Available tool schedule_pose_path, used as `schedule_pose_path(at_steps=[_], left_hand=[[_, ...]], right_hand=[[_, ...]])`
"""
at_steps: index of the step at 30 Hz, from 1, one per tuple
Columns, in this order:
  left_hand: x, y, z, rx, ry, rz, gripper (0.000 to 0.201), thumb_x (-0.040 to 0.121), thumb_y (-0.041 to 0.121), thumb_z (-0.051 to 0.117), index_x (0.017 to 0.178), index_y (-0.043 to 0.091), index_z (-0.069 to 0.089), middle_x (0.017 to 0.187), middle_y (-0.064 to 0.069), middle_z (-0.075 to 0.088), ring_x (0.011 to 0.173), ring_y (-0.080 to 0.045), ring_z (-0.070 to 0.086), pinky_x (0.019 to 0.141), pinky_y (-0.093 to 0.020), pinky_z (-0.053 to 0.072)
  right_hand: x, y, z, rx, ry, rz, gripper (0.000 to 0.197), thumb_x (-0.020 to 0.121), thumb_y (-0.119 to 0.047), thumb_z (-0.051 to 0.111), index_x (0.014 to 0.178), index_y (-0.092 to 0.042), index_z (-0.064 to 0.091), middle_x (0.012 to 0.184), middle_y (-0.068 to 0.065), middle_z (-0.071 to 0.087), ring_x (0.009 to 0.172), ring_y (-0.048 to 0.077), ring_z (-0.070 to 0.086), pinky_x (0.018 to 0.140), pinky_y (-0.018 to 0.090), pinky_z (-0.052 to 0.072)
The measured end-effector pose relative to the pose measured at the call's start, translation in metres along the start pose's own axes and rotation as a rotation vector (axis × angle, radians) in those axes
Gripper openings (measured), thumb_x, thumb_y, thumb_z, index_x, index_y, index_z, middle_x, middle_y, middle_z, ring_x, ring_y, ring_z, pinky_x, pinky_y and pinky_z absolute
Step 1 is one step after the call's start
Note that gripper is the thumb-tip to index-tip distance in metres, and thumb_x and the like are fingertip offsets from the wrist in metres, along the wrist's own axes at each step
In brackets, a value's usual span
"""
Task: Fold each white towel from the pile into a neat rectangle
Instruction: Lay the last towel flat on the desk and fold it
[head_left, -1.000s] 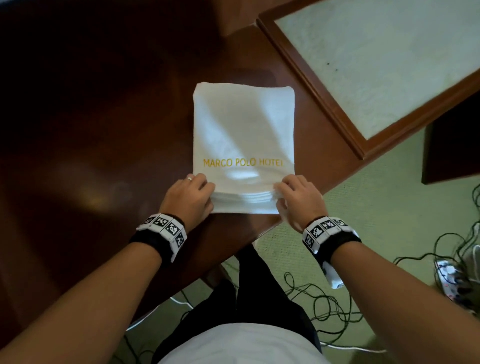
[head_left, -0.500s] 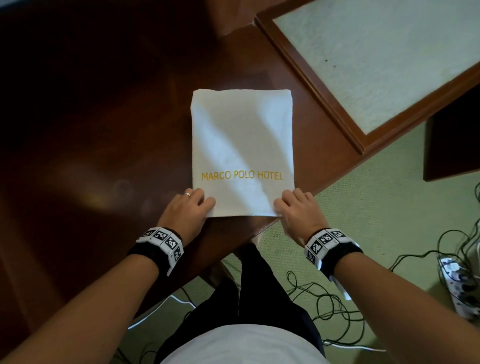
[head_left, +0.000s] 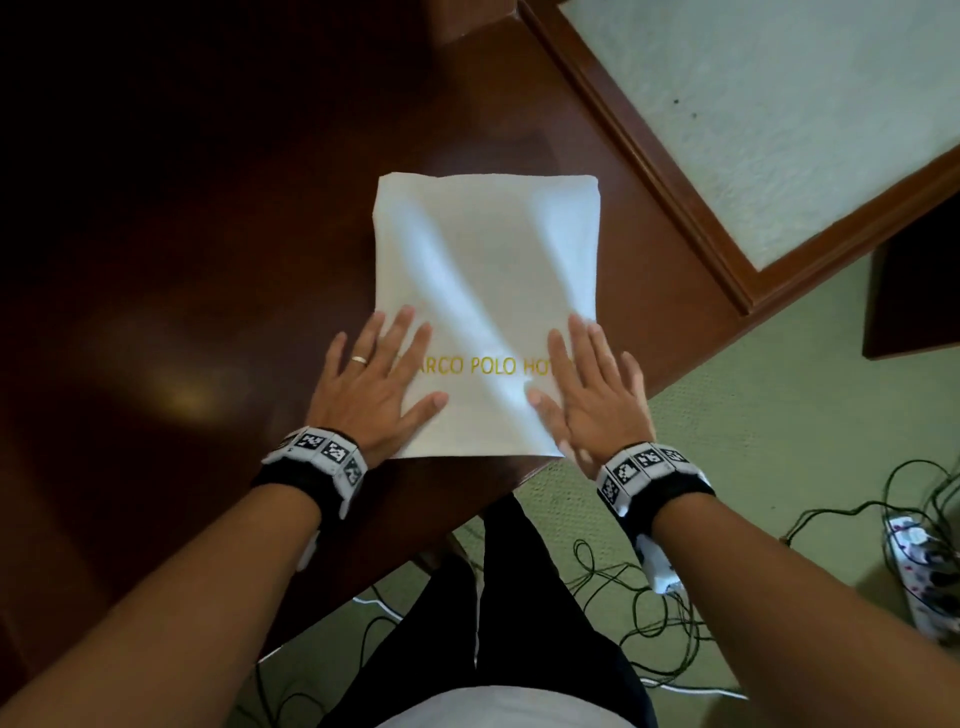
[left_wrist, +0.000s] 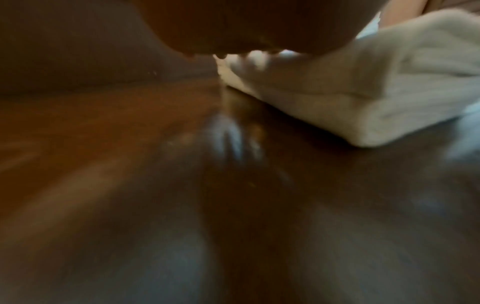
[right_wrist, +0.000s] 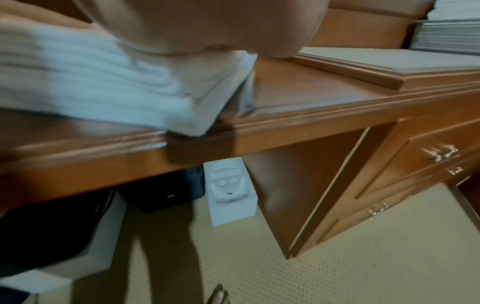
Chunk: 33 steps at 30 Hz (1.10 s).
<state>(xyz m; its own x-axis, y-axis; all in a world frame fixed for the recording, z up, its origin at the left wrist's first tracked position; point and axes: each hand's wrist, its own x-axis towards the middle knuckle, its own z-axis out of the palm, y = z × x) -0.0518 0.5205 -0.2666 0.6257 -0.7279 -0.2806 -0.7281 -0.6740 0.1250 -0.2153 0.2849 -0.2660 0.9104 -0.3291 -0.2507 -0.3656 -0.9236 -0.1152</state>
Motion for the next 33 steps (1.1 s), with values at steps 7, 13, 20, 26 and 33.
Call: schedule_pose_path(at_steps=[7, 13, 20, 26, 33], left_hand=[[0.073, -0.013, -0.055, 0.008, 0.142, 0.042, 0.084, 0.091, 0.068, 0.025, 0.159, 0.019, 0.019, 0.167, -0.007, 0.013, 0.153, -0.028, 0.014, 0.117, -0.051, 0.019], [0.126, -0.003, -0.045, 0.051, 0.042, -0.019, 0.082, 0.095, 0.072, 0.015, 0.16, 0.025, -0.004, 0.168, 0.004, -0.013, 0.155, -0.02, -0.005, 0.121, -0.055, 0.008], [0.116, -0.007, -0.041, -0.105, -0.028, -0.266, 0.09, 0.094, 0.075, 0.017, 0.159, 0.021, -0.012, 0.167, 0.004, -0.018, 0.154, -0.018, -0.012, 0.123, -0.054, 0.001], [0.055, 0.005, -0.047, -0.214, -0.081, -0.489, 0.084, 0.085, 0.079, 0.04, 0.136, 0.013, 0.042, 0.139, -0.013, 0.05, 0.129, -0.035, 0.042, 0.103, -0.051, 0.036], [0.021, 0.032, -0.028, -0.806, -0.079, -0.725, 0.073, 0.072, 0.062, 0.08, 0.116, 0.007, 0.061, 0.122, -0.012, 0.066, 0.116, -0.032, 0.061, 0.087, -0.035, 0.049]], right_hand=[[0.076, 0.001, -0.051, 0.072, 0.195, -0.046, 0.066, 0.097, -0.053, 0.033, 0.153, -0.018, 0.029, 0.165, 0.01, 0.012, 0.151, 0.027, 0.012, 0.111, 0.047, 0.022], [0.143, -0.001, -0.044, -0.072, 0.043, -0.117, 0.068, 0.101, -0.06, 0.019, 0.158, -0.026, 0.007, 0.167, 0.003, -0.005, 0.153, 0.021, -0.001, 0.118, 0.055, 0.015], [0.128, 0.022, -0.042, 0.013, 0.044, 0.05, 0.074, 0.101, -0.058, 0.022, 0.158, -0.012, 0.011, 0.167, 0.005, 0.0, 0.153, 0.025, 0.003, 0.117, 0.054, 0.017], [0.06, 0.018, -0.043, 0.11, -0.018, 0.217, 0.068, 0.096, -0.056, 0.041, 0.148, -0.014, 0.03, 0.135, 0.01, 0.047, 0.114, 0.035, 0.051, 0.089, 0.048, 0.041], [0.016, -0.011, -0.025, 0.583, -0.109, 0.519, 0.071, 0.08, -0.069, 0.06, 0.125, -0.015, 0.048, 0.12, 0.01, 0.056, 0.111, 0.033, 0.057, 0.09, 0.041, 0.046]])
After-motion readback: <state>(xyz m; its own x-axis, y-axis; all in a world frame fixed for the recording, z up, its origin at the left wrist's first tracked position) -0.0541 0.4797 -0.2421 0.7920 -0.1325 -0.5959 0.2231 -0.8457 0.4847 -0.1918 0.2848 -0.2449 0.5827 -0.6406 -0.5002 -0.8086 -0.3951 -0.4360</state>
